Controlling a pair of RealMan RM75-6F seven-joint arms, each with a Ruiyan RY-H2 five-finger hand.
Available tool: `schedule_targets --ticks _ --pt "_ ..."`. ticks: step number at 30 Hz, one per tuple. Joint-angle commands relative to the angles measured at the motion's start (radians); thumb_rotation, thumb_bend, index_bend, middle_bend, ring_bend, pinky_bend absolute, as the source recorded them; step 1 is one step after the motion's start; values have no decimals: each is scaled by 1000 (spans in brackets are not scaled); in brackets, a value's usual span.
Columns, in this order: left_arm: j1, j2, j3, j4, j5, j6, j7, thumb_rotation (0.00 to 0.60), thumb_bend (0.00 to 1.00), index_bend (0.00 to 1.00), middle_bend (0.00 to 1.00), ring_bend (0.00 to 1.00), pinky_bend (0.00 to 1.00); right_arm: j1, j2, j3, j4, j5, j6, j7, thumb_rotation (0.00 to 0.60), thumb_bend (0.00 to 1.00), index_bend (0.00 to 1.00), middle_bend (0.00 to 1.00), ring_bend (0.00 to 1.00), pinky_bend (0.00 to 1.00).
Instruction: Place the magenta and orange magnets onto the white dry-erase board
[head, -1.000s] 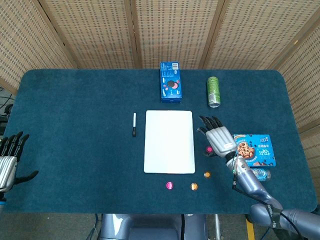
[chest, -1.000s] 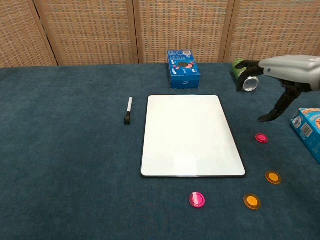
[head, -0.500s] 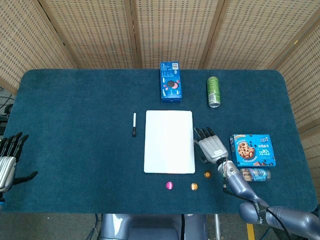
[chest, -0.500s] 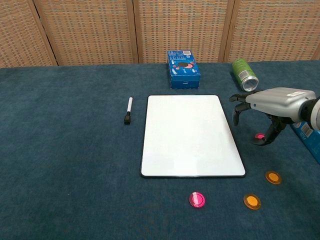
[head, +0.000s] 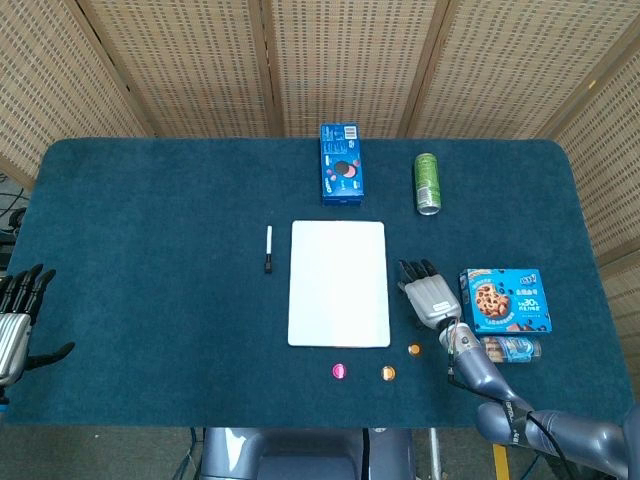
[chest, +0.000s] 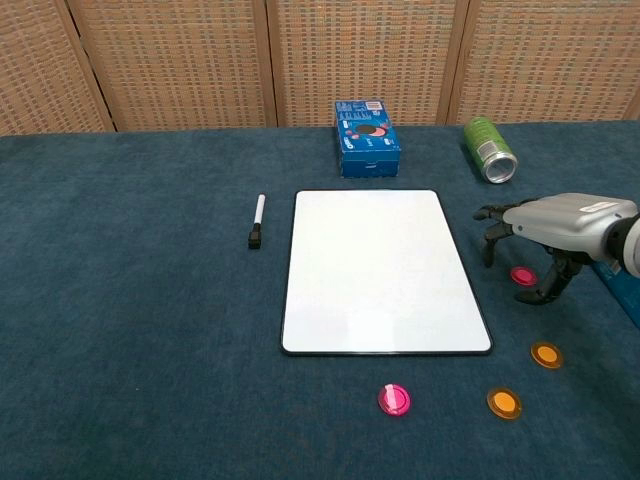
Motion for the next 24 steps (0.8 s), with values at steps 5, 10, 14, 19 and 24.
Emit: schedule_targets --ticks 5,10,14,19,24 --pt "1 1 -1 0 -1 1 -3 600 0 0 0 0 7 6 -19 -9 46 23 23 -29 600 363 341 0 0 0" --pt "0 2 0 1 -1 0 -5 600 0 0 0 0 7 9 -17 -18 57 47 16 -43 600 363 341 0 0 0" --pt "1 2 0 0 0 1 -5 600 0 0 0 0 7 11 -16 -24 61 60 9 -45 600 363 341 0 0 0" --pt "0 2 1 -1 0 0 -3 600 0 0 0 0 7 13 -18 -24 66 63 12 -41 600 363 347 0 0 0" --pt "0 2 0 -1 -1 0 -5 600 0 0 0 0 7 17 -24 -25 79 68 11 -41 600 368 365 0 0 0"
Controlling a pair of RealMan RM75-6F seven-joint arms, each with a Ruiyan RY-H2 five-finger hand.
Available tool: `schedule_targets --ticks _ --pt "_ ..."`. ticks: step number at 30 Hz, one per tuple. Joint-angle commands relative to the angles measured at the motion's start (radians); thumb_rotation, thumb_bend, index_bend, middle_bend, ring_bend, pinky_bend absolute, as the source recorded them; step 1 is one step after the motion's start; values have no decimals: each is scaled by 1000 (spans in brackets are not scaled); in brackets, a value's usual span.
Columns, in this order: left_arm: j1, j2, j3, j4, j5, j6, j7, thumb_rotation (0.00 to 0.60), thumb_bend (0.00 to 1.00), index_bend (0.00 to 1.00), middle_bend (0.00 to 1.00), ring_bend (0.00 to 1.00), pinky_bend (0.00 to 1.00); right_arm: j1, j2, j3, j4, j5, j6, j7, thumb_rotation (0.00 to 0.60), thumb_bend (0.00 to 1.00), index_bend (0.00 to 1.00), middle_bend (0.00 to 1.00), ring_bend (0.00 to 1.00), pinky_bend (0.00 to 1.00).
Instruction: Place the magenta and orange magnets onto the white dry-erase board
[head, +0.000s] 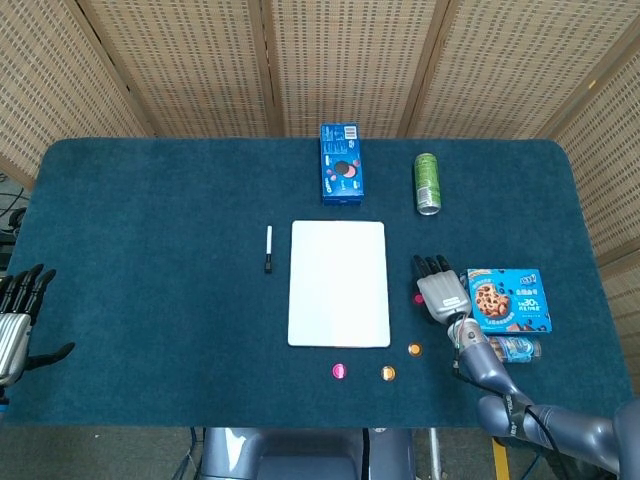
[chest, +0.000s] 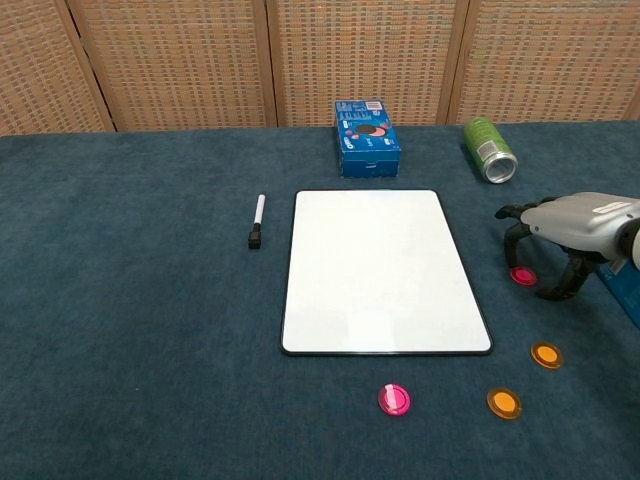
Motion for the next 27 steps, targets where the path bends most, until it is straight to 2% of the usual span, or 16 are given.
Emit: schedule_targets --ticks 1,12,20,27 --pt "0 0 0 0 -1 0 -1 600 0 0 0 0 7 3 -2 0 6 7 -5 1 600 376 371 0 0 0" --pt "0 1 -1 0 0 0 -4 600 0 0 0 0 7 1 -15 4 24 -2 2 28 600 389 480 0 0 0" --pt "-1 3 0 -2 -2 -3 -4 600 0 0 0 0 7 1 -1 17 7 8 3 43 600 403 484 0 0 0" --pt "-2 4 1 -2 0 -5 -5 600 0 0 0 0 7 17 40 60 -53 43 -12 75 600 402 484 0 0 0"
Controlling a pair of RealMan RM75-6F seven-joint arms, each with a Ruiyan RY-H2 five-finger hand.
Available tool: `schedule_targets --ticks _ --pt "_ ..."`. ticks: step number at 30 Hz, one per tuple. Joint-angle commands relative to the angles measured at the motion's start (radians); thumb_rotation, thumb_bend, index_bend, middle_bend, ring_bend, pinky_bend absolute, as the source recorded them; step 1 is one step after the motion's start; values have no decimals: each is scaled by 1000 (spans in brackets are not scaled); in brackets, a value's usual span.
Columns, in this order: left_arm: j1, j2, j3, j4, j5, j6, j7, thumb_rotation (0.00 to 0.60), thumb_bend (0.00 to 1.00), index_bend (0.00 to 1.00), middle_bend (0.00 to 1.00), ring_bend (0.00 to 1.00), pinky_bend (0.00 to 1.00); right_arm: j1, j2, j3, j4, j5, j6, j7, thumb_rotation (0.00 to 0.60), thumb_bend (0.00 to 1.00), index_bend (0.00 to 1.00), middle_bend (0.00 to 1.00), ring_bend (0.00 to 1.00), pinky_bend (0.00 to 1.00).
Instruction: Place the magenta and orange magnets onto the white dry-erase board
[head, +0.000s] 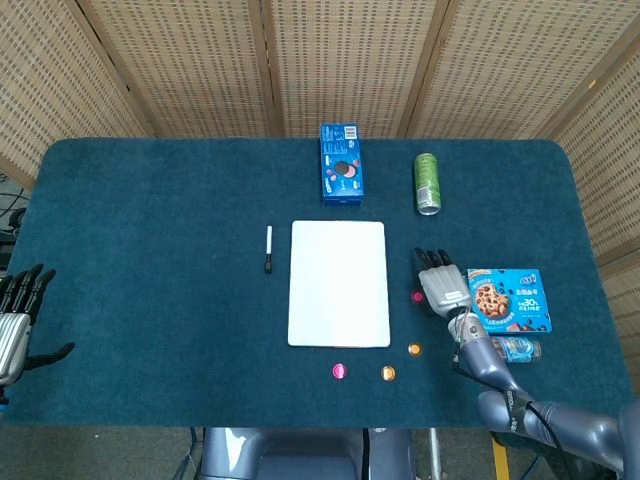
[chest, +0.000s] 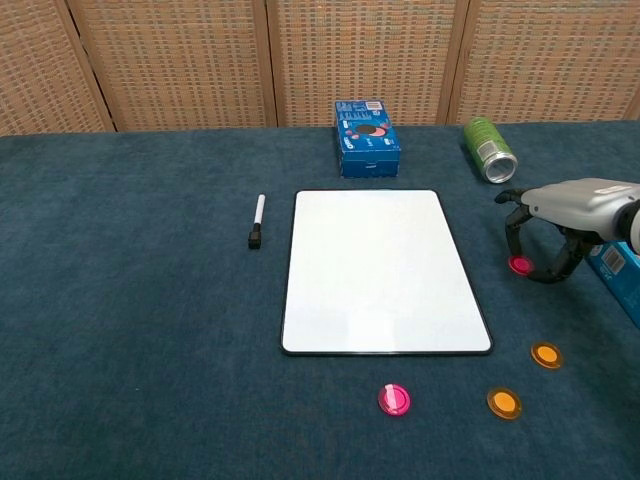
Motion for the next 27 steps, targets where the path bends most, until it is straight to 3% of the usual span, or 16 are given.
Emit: schedule_targets --ticks 1,7,8,13,23,25,27 --pt "0 0 0 0 0 0 -1 600 0 0 0 0 7 15 22 25 -31 21 -12 12 600 402 484 0 0 0" --pt "-5 1 -3 1 -4 -8 -10 600 0 0 0 0 7 81 55 85 -95 71 -14 -27 600 404 484 0 0 0" --pt "-9 1 -5 3 -8 -16 -15 600 0 0 0 0 7 126 59 128 -116 83 -12 -50 600 404 485 0 0 0" --pt "-12 6 -10 8 -10 -18 -36 600 0 0 0 0 7 259 63 191 -159 221 1 -183 600 403 485 0 0 0" --pt "-26 5 -7 28 -6 -43 -61 600 0 0 0 0 7 484 0 226 -190 516 113 -417 600 400 482 0 0 0" --pt "-28 4 -6 30 -6 -47 -64 600 0 0 0 0 7 508 -6 225 -204 544 130 -440 600 377 410 0 0 0" --pt "-28 6 -6 30 -3 -46 -69 600 0 0 0 0 7 528 -7 223 -224 574 144 -457 600 263 168 0 0 0"
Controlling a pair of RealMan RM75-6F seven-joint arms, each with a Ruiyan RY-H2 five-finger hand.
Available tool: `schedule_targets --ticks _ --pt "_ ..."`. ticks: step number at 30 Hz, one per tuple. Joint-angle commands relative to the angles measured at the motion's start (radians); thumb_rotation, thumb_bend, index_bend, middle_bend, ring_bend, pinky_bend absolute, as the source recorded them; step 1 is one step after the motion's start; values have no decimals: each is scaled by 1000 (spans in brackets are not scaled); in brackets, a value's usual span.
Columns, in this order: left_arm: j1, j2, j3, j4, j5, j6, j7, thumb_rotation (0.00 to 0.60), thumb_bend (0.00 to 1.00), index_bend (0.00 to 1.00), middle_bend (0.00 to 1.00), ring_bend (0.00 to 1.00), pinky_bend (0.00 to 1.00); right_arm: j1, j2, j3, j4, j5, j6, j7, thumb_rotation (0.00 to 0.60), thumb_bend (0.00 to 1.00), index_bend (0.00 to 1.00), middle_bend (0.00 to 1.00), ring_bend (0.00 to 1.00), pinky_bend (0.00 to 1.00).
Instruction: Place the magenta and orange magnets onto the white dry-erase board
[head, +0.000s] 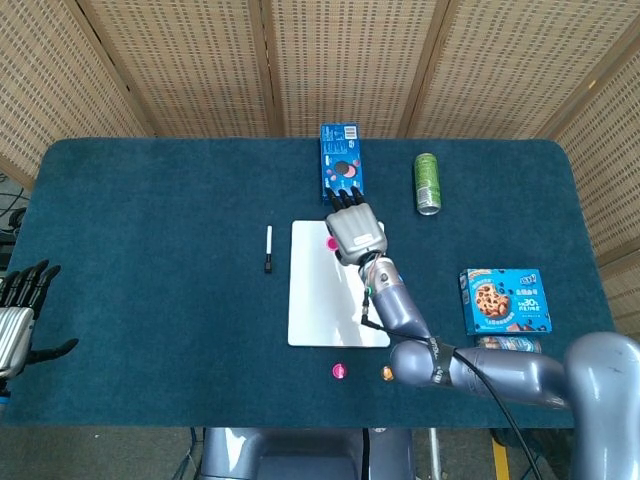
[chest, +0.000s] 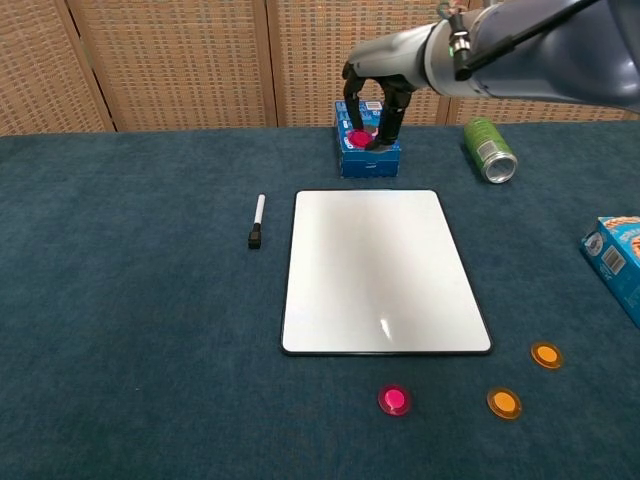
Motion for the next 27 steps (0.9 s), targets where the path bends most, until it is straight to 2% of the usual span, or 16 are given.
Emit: schedule_targets --ticks 1,2,3,8,13,18,27 --pt "0 3 1 0 4 4 -6 600 0 0 0 0 7 34 -11 3 -36 47 33 -32 600 216 94 0 0 0" --pt "2 3 1 0 4 5 -8 600 0 0 0 0 7 36 -10 1 -40 47 41 -31 600 160 23 0 0 0" --pt "3 4 2 0 5 7 -10 600 0 0 0 0 7 37 -9 -2 -45 43 52 -27 600 134 0 0 0 0" --pt "5 5 5 1 10 12 -16 600 0 0 0 0 7 14 21 -20 -83 13 71 13 600 131 0 0 0 0" --pt "5 5 6 -1 15 14 -18 600 0 0 0 0 7 -71 92 -73 -184 -118 83 109 600 167 22 0 0 0" --pt "3 4 12 -3 21 11 -13 600 0 0 0 0 7 -192 187 -196 -300 -327 75 208 600 206 205 0 0 0" --pt "8 6 17 -13 38 28 -6 600 0 0 0 0 7 -394 220 -399 -333 -723 98 394 600 246 305 0 0 0"
